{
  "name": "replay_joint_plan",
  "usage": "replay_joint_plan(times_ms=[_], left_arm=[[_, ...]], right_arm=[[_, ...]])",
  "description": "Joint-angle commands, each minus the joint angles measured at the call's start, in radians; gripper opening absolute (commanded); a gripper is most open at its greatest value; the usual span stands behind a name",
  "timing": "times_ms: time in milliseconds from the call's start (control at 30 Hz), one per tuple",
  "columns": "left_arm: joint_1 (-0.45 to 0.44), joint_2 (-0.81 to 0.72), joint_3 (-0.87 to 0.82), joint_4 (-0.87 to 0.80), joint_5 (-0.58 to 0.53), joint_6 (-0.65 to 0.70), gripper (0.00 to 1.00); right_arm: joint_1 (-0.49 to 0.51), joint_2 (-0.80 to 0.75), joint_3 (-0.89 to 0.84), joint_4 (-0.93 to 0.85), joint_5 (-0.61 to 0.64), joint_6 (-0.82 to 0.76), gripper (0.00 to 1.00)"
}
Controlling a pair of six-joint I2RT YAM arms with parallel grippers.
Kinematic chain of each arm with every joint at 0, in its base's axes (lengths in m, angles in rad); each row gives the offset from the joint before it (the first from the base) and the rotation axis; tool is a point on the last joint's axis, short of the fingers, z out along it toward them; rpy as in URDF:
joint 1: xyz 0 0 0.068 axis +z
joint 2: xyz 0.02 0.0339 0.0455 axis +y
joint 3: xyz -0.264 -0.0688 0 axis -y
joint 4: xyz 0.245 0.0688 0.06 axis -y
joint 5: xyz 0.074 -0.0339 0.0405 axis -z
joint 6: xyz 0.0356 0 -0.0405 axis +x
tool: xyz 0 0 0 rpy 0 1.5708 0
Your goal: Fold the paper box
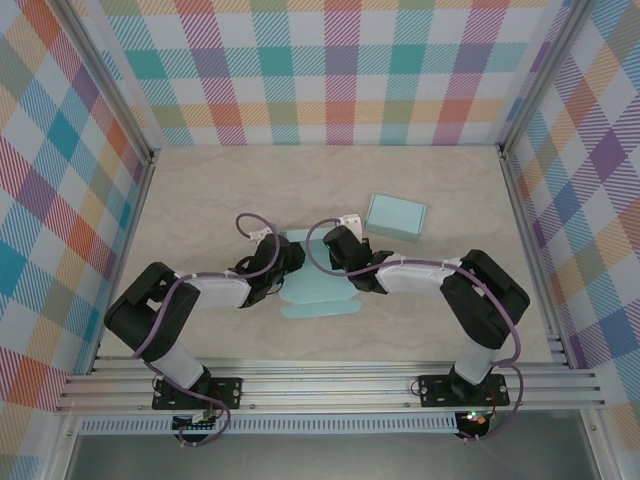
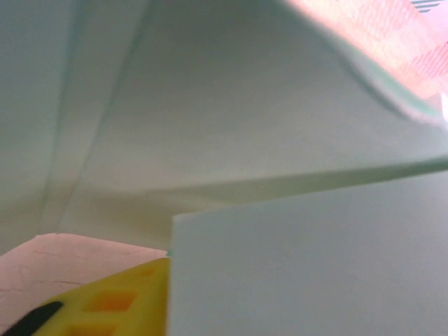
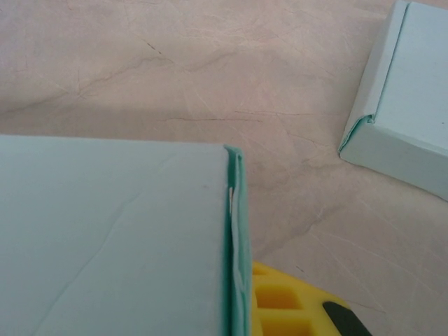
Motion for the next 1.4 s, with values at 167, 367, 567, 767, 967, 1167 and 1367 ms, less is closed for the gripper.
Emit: replay_joint_plan(times_ms=[167,367,567,767,967,1167,1367], left_arm=[[-0.028,0.045,0.045,0.03,0.011,0.001,0.36],[-0.028,0.016,0.031,0.03,0.05,0.003,0.35],[-0.028,-0.218,-0.012,-0.189,0.061,0.05,0.54],[-0.021,-0.477,-0.036,-0.453,0.122,0.055,0.58],[-0.002,-0.685,0.037,-0.675,0.041,0.161,0.58],[0.154,-0.735,0.101,-0.824,-0.148,0.261,0.56],[0.351,-0.588,0.064,-0.697,-0.024,0.286,0.51]], right_arm=[[0.006,0.042,0.015,0.015,-0.03,0.03,0.0],[0.006,0.05,0.019,0.003,-0.028,0.033,0.0],[0.006,0.056,0.022,-0.001,-0.017,0.043,0.0],[0.005,0.051,0.029,-0.003,-0.018,0.043,0.0],[0.005,0.04,0.018,0.002,-0.02,0.042,0.0],[0.005,0.026,0.001,0.012,-0.028,0.042,0.0],[0.006,0.018,0.001,0.014,-0.039,0.037,0.0]])
